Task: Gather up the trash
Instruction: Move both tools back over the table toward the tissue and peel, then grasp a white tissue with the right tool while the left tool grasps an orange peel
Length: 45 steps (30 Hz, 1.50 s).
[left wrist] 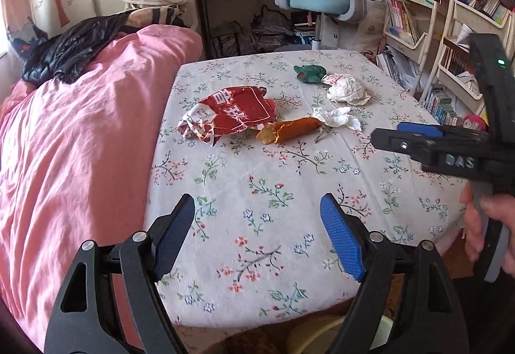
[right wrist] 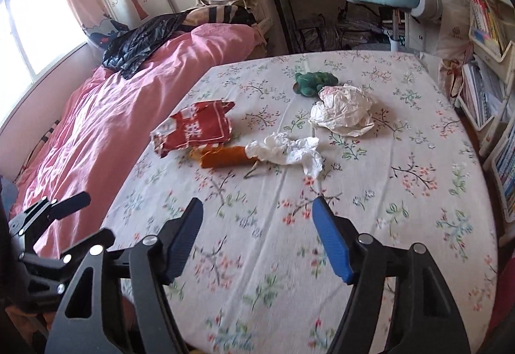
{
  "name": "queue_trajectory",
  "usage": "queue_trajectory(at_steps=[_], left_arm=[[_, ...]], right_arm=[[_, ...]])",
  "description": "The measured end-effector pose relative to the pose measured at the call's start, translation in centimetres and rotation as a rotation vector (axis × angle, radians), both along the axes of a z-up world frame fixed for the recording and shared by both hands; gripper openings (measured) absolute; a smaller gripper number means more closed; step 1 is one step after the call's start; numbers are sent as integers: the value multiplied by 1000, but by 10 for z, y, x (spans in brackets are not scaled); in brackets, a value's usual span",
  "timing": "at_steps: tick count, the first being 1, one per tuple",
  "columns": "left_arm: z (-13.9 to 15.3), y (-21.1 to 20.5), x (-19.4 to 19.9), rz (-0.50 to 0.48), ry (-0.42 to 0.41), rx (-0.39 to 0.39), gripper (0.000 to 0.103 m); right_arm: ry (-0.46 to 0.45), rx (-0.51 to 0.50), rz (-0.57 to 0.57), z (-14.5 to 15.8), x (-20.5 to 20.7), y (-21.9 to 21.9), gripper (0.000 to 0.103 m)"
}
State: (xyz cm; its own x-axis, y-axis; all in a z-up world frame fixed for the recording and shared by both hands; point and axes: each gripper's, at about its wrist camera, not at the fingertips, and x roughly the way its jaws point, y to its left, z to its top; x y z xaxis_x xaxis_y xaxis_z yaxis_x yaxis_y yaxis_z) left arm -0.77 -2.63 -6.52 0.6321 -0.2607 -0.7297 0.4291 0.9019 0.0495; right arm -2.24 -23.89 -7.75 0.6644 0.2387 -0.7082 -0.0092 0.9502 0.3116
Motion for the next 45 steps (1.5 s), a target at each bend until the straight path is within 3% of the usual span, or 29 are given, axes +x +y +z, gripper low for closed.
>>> queue_trajectory(at_steps=[7,16,19,23,26,33,37,38,40,41,42,45], left_arm=[[0,0,22,9,2,-6,77],[1,14,41,77,-4,-8,77],[-1,20,47,95,9,-22,77],[-5,13,57,60,6,-29,77],[-9,-7,65,-5,-23,4,77],[-16,-67,83,-177,-93,114,75],[-28,-98,97,-242,-90,172,75],[-32,-103,100,-251,-82,179,75],[-40,-113,106,-260,-50,191,72],[-44,-116,109,-267,-24,195,70],[-48,-119,109,-269,-8,202,66],[-55,-122,111,-286,50,190,52]], right_arm=[[29,25,-28,-14,30,-12,63],[46,1,-31,-22,59,-13,53],[79,-9,-22,-31,67,-15,40],[100,-65,10,-35,67,-17,12],[104,-74,27,-33,59,-26,7],[160,-33,40,-29,50,-56,7],[225,-88,98,-29,47,-57,8],[227,-116,97,-29,46,-57,11],[215,-122,89,-28,46,-60,26],[207,-105,87,-28,48,-61,42],[196,-82,88,-28,49,-62,52],[176,-65,90,-29,55,-58,54]])
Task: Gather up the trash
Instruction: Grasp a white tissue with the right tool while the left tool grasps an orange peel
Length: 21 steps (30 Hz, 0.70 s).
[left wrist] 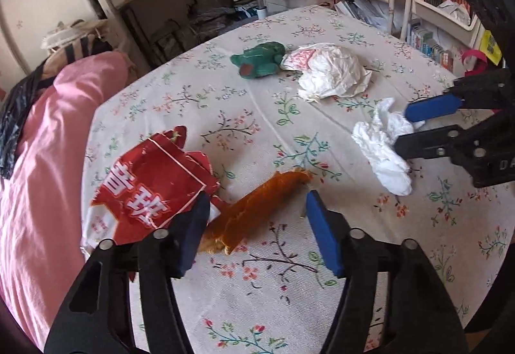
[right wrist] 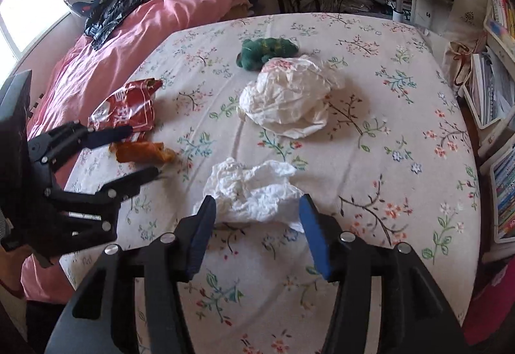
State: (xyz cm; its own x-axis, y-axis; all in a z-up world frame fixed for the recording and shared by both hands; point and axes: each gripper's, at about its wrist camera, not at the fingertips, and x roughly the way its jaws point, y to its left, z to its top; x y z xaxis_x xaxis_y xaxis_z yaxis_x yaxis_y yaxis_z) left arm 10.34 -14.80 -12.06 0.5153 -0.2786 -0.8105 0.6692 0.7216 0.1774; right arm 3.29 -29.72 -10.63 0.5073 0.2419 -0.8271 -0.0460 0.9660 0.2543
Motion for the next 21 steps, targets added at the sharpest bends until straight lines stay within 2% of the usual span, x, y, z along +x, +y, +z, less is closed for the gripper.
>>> queue_trajectory(at_steps=[3,7,10,12,14,21], left_arm=[[0,3,5,24,56,-17,31],[1,9,9,44,105,-54,24],[2,12,8,40,144,-70,19],[4,13,7,37,161,-77,18],[6,14,7,41,161,-90,18],[-2,9,7,62,131,-84,20]], right_arm=[[-16,-5,5,-2,2,4,55],[-46,-71,30,-2,0,10,52],[-61,-104,76,-2,-1,16,32],[-56,-99,93,0,-2,17,17],[-56,-112,100,4,-5,16,8],[-67,-8,32,17,-12,-13,7]])
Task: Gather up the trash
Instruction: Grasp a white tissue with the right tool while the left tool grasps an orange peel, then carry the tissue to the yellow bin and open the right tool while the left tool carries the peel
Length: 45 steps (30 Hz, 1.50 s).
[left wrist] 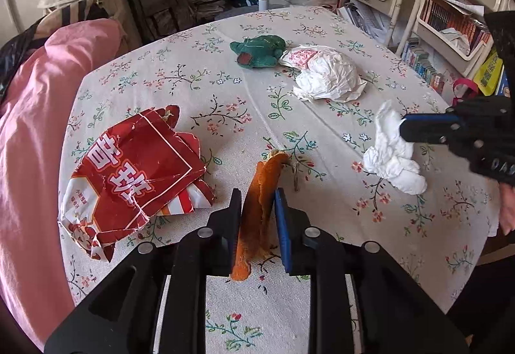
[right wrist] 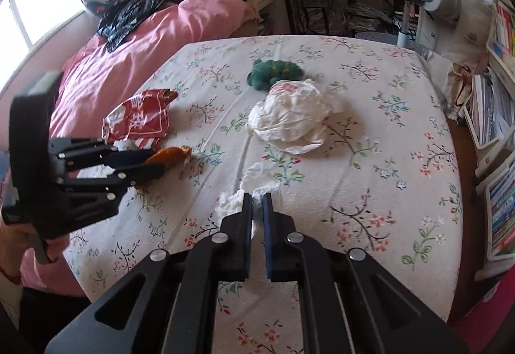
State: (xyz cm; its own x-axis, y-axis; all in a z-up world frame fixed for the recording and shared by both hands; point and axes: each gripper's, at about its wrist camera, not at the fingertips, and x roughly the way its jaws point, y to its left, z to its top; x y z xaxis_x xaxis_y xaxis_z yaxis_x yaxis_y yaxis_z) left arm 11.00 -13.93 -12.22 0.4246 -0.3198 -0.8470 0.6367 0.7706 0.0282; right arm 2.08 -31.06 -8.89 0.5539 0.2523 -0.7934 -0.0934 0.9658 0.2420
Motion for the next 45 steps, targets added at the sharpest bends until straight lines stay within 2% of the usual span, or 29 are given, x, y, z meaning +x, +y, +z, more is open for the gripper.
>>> queue_trajectory(at_steps=[4,6,8,10,11,12,15,17,23,27,33,41,45], left_arm=[[-3,-5,-3,17,-29,16,20],[-3,-8,-6,20,-40,26,18],[-2,-12,-9,16,-44,30,17],[-1,-14,-13,17,-50,32,16],[0,-14,-15,18,-49,29,16],[2,-14,-16,24,-47,22,16],[10,-5,-22,54,-30,-18,16],[17,7,-27,82,-9,-68,16],[47,59,-41,180,4,-229,16],[59,89,-63,232,-3,-283,16],[69,107,-108,262,-68,-257,16],[80,127,-154,320,-147,-244,16],[81,132,-165,338,-150,-259,16]], right_arm=[[59,20,11,-12,5,3,12],[91,9,35,-19,7,12,40],[73,-37,62,-20,4,21,44],[56,-122,86,-20,3,33,44],[46,-153,97,-20,3,37,41],[37,-171,112,-20,2,42,32],[41,-154,122,-17,2,44,14],[37,-137,116,-13,0,44,11],[-36,39,53,17,-15,29,10],[-85,145,29,35,-29,26,10],[-127,251,26,48,-49,35,11],[-206,246,106,61,-103,63,11],[-233,245,122,64,-121,70,11]])
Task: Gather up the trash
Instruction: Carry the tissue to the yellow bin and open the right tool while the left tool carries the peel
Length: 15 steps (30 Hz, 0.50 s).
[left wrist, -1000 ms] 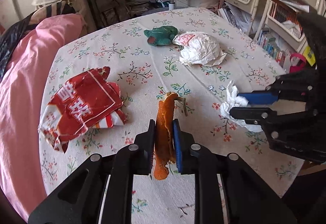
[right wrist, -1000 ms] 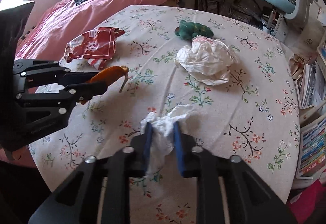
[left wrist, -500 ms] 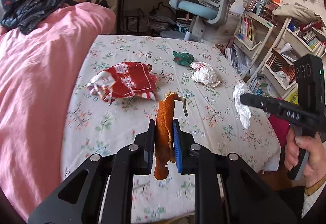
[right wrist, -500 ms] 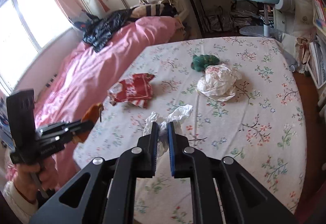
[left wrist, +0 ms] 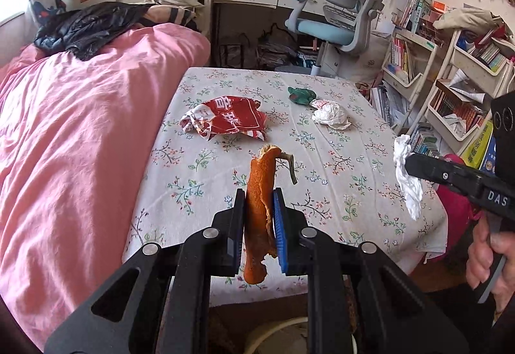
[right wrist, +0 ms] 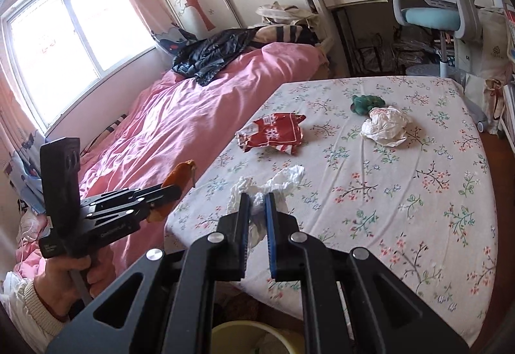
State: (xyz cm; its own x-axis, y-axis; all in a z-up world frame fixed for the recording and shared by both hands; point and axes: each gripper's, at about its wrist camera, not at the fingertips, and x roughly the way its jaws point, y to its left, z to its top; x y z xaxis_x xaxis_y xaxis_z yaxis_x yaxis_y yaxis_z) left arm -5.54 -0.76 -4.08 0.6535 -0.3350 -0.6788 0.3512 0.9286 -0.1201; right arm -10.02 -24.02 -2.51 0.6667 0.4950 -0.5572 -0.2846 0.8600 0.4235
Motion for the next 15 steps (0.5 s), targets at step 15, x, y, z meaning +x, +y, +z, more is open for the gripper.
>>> queue_trajectory(at_steps=[15], left_arm=[[2,2,-30,-1,-43,33,16]], right_arm=[[-19,9,4,-1,-25,12,11]])
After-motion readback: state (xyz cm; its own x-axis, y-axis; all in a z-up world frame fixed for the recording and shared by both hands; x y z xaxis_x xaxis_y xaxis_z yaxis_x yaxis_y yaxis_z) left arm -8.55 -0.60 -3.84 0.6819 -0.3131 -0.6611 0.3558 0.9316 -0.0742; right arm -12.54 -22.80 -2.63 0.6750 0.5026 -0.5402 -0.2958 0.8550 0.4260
